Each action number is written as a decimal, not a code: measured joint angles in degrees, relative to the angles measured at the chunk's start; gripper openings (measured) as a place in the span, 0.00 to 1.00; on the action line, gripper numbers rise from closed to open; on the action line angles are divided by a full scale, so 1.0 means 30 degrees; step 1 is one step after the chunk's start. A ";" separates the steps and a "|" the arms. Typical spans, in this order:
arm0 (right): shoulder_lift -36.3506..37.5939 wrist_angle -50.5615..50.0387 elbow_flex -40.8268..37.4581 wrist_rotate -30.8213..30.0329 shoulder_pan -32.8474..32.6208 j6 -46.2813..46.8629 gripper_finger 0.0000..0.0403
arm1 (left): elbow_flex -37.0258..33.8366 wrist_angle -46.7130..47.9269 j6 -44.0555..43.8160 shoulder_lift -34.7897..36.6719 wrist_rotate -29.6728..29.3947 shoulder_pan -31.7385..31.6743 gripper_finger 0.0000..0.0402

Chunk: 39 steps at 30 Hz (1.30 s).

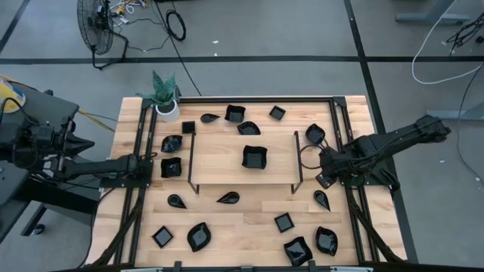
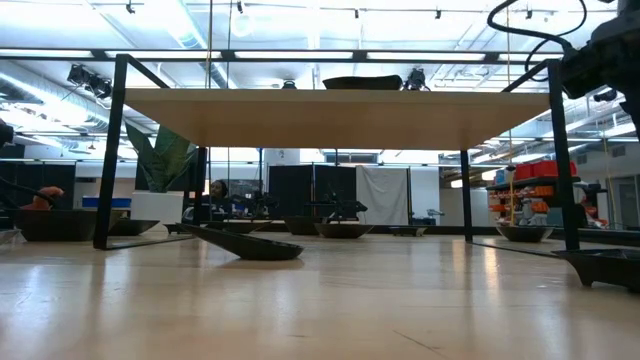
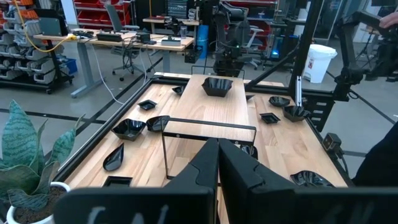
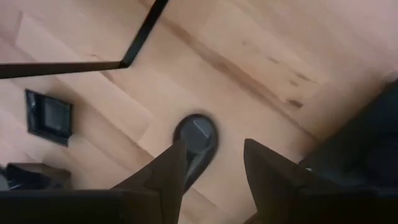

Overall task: Pick & Place Mini shaped plates
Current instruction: Put the drop shaped plate on the shelf

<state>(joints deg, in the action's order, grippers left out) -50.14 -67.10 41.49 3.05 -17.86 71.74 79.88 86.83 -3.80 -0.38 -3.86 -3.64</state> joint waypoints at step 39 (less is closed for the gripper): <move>-0.3951 0.4102 -0.1825 -0.0956 -0.9297 1.6050 0.41 | 0.0000 0.0000 0.0000 0.0000 0.0007 0.0000 0.05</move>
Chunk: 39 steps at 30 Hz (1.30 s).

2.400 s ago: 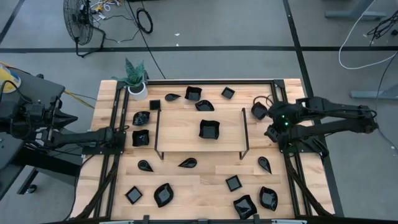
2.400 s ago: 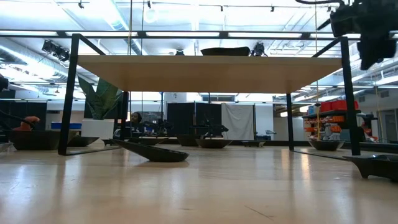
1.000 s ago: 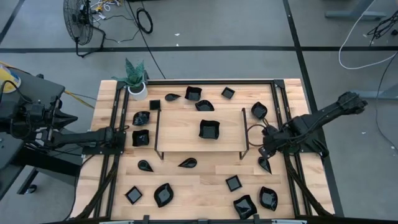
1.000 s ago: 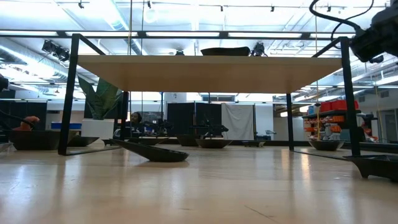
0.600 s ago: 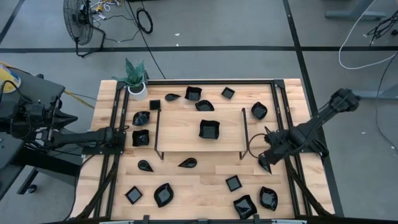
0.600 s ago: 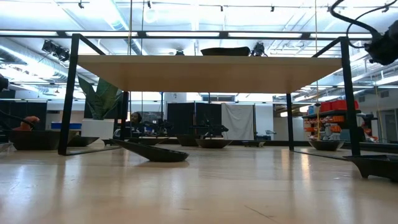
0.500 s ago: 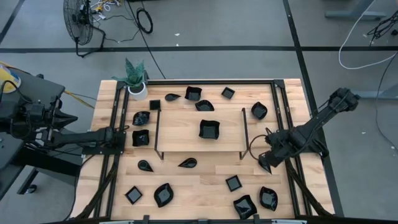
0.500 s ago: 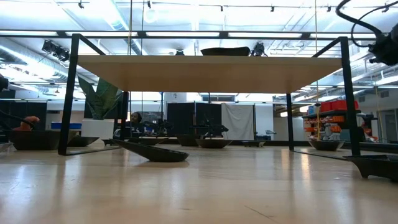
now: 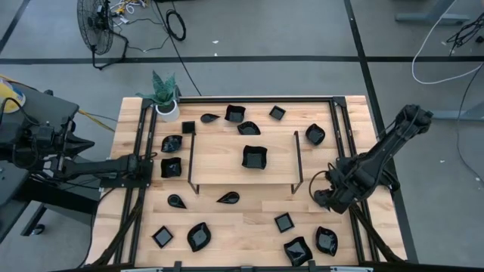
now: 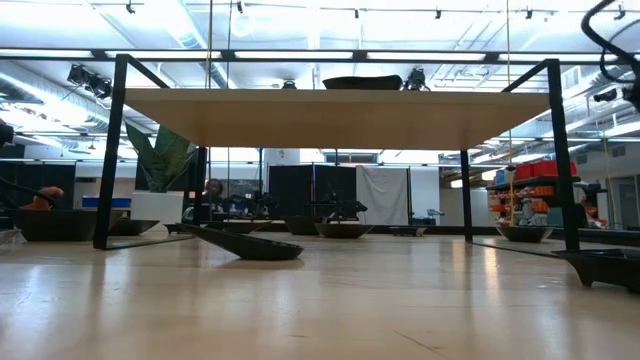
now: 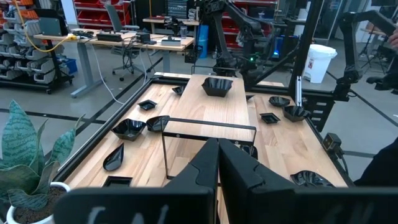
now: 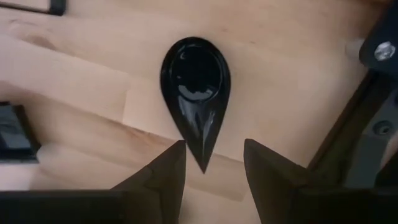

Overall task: Pick & Place Mini shaped plates
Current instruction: Put the drop shaped plate on the shelf

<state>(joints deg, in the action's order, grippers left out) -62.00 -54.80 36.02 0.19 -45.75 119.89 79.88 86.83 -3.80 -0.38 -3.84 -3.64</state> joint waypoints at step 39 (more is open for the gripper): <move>-0.3929 0.2778 -0.1570 -0.0441 -0.1162 0.3886 0.41 | 0.0000 0.0000 0.0009 0.0000 -0.0007 0.0000 0.05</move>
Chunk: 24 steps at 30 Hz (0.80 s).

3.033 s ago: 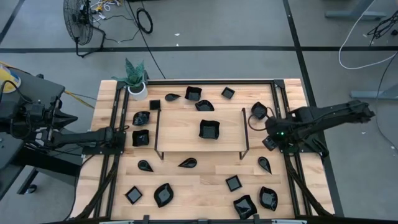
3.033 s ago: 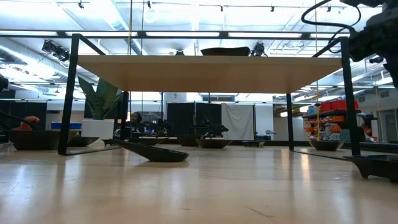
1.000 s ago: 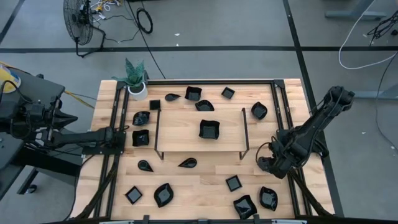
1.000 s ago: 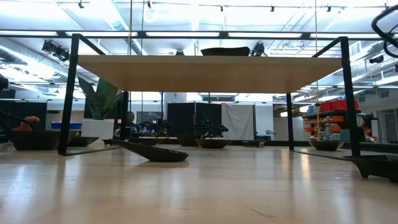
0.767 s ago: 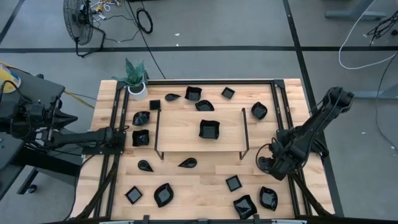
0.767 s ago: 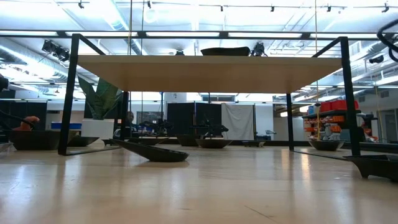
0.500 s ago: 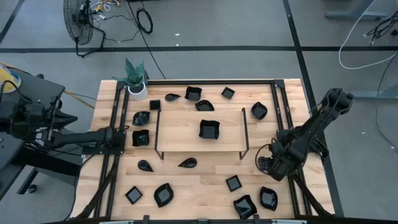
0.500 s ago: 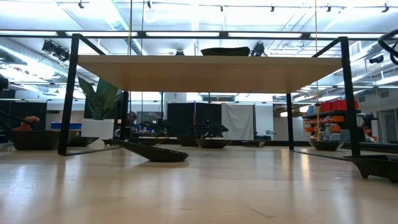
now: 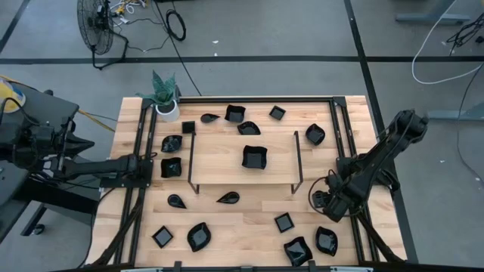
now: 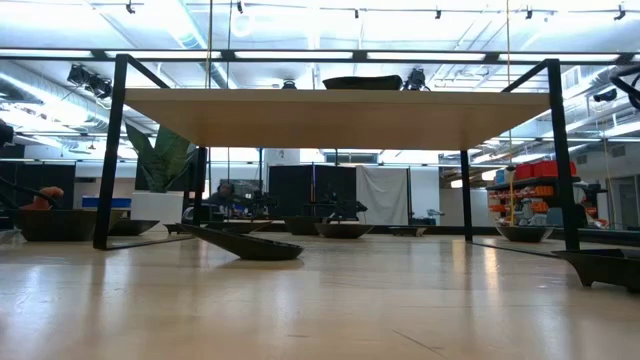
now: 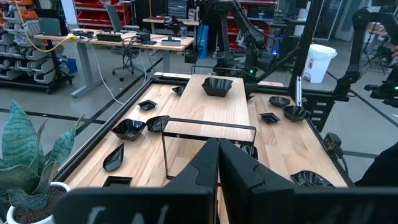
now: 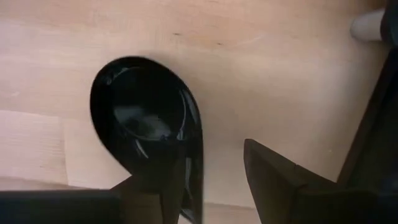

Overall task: Pick & Place Mini shaped plates
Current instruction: Put the drop shaped plate on the shelf

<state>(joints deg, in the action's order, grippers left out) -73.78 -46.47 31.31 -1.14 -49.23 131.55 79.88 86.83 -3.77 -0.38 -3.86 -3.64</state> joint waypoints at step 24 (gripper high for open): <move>-0.0173 0.1205 0.0000 -0.0011 0.0000 -0.0015 0.12 | 0.0000 0.0000 -0.0003 0.0000 0.0004 0.0003 0.05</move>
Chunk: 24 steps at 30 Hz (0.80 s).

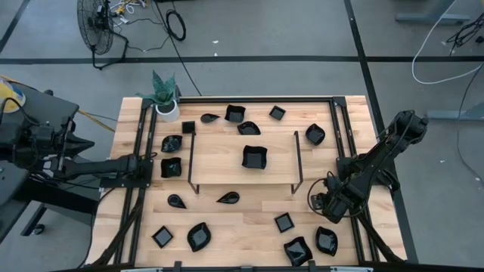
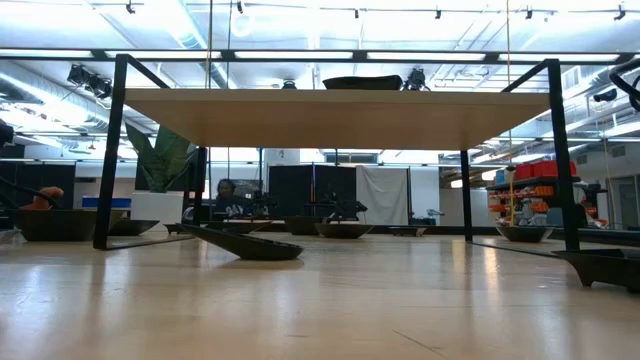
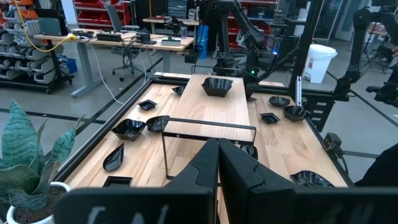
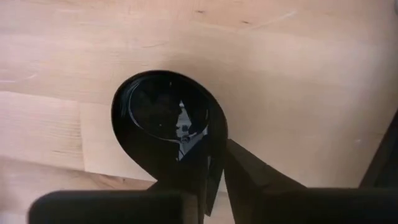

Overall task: Pick & Place Mini shaped plates
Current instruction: Put the drop shaped plate on the shelf

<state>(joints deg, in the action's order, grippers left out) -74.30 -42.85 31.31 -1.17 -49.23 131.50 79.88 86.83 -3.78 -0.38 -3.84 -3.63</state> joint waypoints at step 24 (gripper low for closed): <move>0.0015 -0.0087 0.0452 -0.0525 0.0000 -0.0070 0.01 | 0.0000 0.0000 -0.0004 0.0000 0.0003 0.0004 0.05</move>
<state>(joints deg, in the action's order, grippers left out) -74.26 -43.11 32.67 -2.74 -49.23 131.29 79.88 86.83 -3.79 -0.38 -3.84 -3.62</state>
